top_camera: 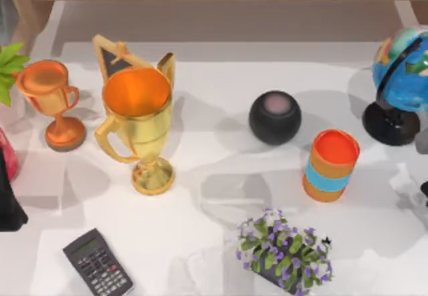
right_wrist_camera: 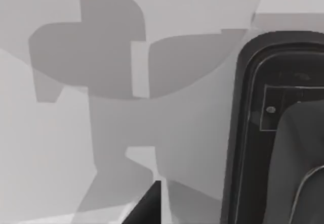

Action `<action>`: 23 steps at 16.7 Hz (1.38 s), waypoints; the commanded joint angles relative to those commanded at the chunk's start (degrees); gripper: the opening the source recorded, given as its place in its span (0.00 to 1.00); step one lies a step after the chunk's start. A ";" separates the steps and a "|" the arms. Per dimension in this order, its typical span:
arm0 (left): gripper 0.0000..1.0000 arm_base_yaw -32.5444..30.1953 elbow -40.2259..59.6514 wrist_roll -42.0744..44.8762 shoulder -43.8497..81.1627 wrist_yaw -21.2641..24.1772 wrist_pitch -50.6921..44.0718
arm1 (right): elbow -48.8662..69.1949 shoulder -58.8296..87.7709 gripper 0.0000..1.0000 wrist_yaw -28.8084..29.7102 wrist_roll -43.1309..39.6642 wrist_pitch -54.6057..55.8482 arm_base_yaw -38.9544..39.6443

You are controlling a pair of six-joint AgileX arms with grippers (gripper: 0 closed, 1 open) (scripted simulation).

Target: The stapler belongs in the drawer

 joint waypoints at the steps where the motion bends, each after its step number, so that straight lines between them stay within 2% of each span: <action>1: 1.00 0.00 0.00 0.00 0.00 0.00 0.00 | 0.00 0.00 0.47 0.00 0.00 0.00 0.00; 7: 1.00 0.00 0.00 0.00 0.00 0.00 0.00 | 0.00 0.00 0.02 0.00 0.00 0.00 0.00; 17: 1.00 0.00 0.00 0.00 0.00 0.00 0.00 | 0.20 -0.20 0.00 0.02 0.05 -0.21 0.00; 23: 1.00 0.00 0.00 0.00 0.00 0.00 0.00 | 3.05 -2.91 0.00 0.01 -0.05 -6.21 -0.03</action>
